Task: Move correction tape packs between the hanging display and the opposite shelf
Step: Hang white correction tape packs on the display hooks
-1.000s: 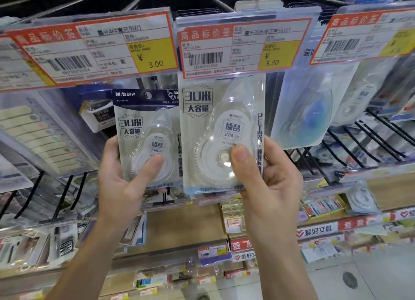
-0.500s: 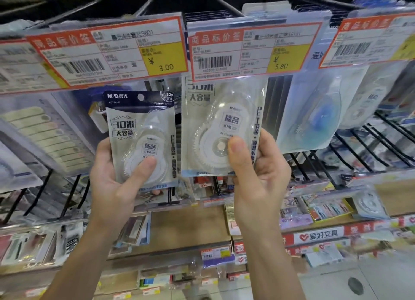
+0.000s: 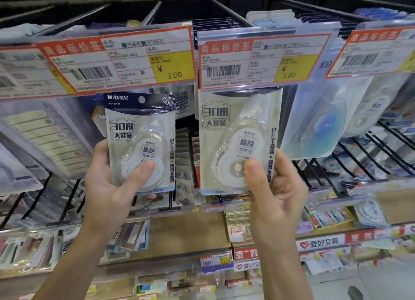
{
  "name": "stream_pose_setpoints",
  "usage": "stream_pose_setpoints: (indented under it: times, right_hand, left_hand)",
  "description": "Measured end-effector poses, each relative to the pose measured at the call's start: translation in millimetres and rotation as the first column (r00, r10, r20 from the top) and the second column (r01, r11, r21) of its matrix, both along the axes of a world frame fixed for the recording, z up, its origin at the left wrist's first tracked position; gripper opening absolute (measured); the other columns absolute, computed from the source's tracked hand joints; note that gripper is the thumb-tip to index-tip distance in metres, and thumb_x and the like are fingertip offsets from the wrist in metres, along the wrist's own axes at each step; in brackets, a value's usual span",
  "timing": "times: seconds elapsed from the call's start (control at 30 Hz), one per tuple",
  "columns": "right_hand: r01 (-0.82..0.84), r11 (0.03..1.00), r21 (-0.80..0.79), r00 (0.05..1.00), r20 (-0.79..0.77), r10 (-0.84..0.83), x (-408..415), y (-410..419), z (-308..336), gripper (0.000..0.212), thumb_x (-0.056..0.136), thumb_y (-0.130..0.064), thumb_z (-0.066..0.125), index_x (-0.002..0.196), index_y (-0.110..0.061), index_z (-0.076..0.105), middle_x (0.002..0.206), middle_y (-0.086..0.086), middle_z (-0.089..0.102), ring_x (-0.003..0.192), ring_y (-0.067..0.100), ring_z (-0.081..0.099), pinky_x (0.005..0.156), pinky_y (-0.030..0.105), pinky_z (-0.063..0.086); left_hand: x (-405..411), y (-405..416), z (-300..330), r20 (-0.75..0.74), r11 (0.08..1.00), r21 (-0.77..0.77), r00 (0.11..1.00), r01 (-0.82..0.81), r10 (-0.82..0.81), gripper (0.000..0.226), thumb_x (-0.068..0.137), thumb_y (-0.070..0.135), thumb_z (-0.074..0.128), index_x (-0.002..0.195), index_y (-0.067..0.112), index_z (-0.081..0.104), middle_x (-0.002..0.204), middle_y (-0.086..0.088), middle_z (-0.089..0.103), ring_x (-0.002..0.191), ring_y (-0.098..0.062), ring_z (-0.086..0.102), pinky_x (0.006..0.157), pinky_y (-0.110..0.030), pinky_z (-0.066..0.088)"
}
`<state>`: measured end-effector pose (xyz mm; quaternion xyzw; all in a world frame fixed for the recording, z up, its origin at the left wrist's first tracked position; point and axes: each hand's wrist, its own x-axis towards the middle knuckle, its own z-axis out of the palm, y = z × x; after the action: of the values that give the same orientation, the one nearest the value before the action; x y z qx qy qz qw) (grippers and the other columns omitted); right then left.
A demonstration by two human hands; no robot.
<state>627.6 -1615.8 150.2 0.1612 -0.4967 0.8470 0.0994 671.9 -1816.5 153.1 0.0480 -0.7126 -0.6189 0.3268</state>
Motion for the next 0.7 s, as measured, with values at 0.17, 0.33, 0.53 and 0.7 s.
stream_pose_setpoints:
  times: [0.17, 0.33, 0.53, 0.7]
  right_hand:
    - [-0.002, 1.0, -0.019, 0.999, -0.033, 0.002, -0.3, -4.2, 3.2, 0.018, 0.092, -0.018, 0.063, 0.108, -0.017, 0.071, 0.099, 0.0, 0.075, 0.091, 0.018, 0.072, 0.077, 0.026, 0.056]
    - [0.005, 1.0, 0.018, 0.999, -0.047, -0.004, -2.1, -6.2, 8.7, 0.019, 0.093, -0.018, 0.062, 0.108, -0.008, 0.068, 0.095, 0.0, 0.074, 0.087, 0.017, 0.071, 0.075, 0.026, 0.055]
    - [0.012, 1.0, 0.007, 1.0, -0.015, -0.012, -0.7, -2.8, 1.5, 0.021, 0.091, -0.021, 0.065, 0.109, -0.014, 0.071, 0.099, 0.002, 0.075, 0.091, 0.022, 0.071, 0.078, 0.031, 0.056]
    - [0.003, 1.0, -0.019, 1.0, 0.028, -0.002, 4.7, 1.3, -4.5, 0.021, 0.089, -0.03, 0.071, 0.108, -0.022, 0.075, 0.1, 0.003, 0.076, 0.092, 0.021, 0.072, 0.078, 0.029, 0.056]
  left_hand:
    - [0.5, -1.4, -0.5, 0.01, 1.0, 0.005, 1.0, 0.007, -0.007, 0.037, 0.081, 0.013, 0.068, 0.111, 0.03, 0.052, 0.101, 0.009, 0.074, 0.094, -0.014, 0.073, 0.074, -0.026, 0.061]
    - [2.9, -0.9, 1.1, 0.004, 1.0, 0.014, 1.0, -0.004, 0.004, 0.037, 0.08, 0.01, 0.067, 0.109, 0.025, 0.051, 0.096, 0.011, 0.074, 0.086, -0.011, 0.074, 0.064, -0.022, 0.06]
    - [4.5, -5.6, -0.4, 0.011, 1.0, 0.006, 1.0, 0.005, -0.005, 0.04, 0.079, 0.007, 0.067, 0.111, 0.028, 0.053, 0.101, 0.009, 0.074, 0.092, -0.014, 0.073, 0.069, -0.024, 0.061]
    - [4.0, -3.5, -3.1, 0.016, 1.0, 0.011, 1.0, 0.026, -0.026, 0.042, 0.079, 0.007, 0.067, 0.113, 0.028, 0.052, 0.101, 0.012, 0.074, 0.093, -0.009, 0.073, 0.072, -0.021, 0.059]
